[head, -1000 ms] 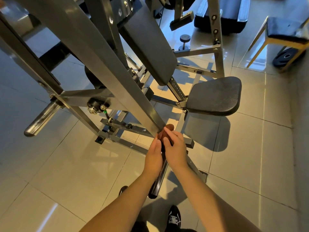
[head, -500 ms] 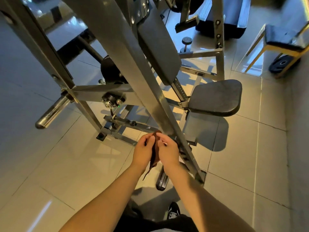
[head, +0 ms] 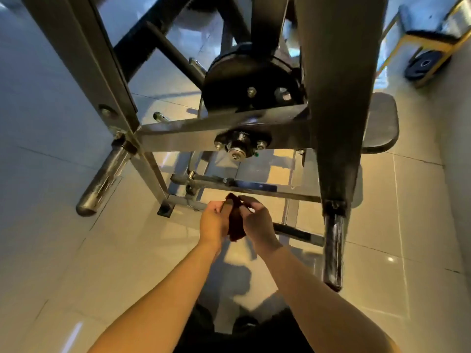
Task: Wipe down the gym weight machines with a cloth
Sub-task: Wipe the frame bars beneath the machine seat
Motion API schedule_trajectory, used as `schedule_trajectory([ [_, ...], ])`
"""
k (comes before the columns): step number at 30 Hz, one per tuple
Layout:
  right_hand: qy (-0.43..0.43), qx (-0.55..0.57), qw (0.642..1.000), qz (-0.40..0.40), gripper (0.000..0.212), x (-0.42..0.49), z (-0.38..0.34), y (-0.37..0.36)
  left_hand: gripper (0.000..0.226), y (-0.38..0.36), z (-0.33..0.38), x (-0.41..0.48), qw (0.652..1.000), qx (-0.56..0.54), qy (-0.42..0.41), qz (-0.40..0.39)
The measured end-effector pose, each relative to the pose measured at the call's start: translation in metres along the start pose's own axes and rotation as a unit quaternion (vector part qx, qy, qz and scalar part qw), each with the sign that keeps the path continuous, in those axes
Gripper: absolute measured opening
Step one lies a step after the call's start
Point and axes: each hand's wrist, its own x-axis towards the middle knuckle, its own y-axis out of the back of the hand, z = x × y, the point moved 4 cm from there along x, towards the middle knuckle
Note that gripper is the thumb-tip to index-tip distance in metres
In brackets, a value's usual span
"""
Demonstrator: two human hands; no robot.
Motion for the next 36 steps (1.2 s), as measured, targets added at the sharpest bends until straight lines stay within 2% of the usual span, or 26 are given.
schedule_trajectory([
  [6, 0.034, -0.005, 0.999, 0.020, 0.031, 0.053, 0.035, -0.048, 0.010, 0.011, -0.038, 0.071, 0.998, -0.002, -0.052, -0.018],
  [11, 0.075, -0.064, 0.993, 0.061, 0.028, 0.116, 0.106, -0.071, 0.030, -0.013, -0.108, 0.147, 0.996, 0.032, -0.067, -0.039],
  [20, 0.131, -0.150, 0.974, 0.107, 0.034, 0.231, 0.225, -0.095, 0.030, -0.067, -0.219, 0.266, 0.984, 0.075, -0.156, -0.036],
  [22, 0.157, -0.162, 0.967, 0.119, 0.032, 0.251, 0.246, -0.097, 0.029, -0.076, -0.235, 0.286, 0.980, 0.081, -0.177, -0.038],
  [25, 0.243, -0.194, 0.940, 0.141, 0.030, 0.270, 0.267, -0.101, 0.018, -0.083, -0.248, 0.307, 0.970, 0.101, -0.217, -0.045],
  [28, 0.315, -0.209, 0.912, 0.158, 0.038, 0.271, 0.273, -0.110, 0.029, -0.084, -0.260, 0.320, 0.966, 0.086, -0.237, -0.049],
  [31, 0.368, -0.233, 0.894, 0.100, 0.036, 0.270, 0.279, -0.120, 0.038, -0.078, -0.277, 0.326, 0.970, 0.063, -0.230, -0.054],
  [33, 0.327, -0.191, 0.923, 0.076, 0.029, 0.276, 0.284, -0.121, 0.048, -0.075, -0.282, 0.329, 0.978, 0.016, -0.196, -0.074],
  [36, 0.263, -0.155, 0.951, 0.053, 0.037, 0.284, 0.295, -0.125, 0.047, -0.071, -0.282, 0.328, 0.987, -0.018, -0.146, -0.070],
])
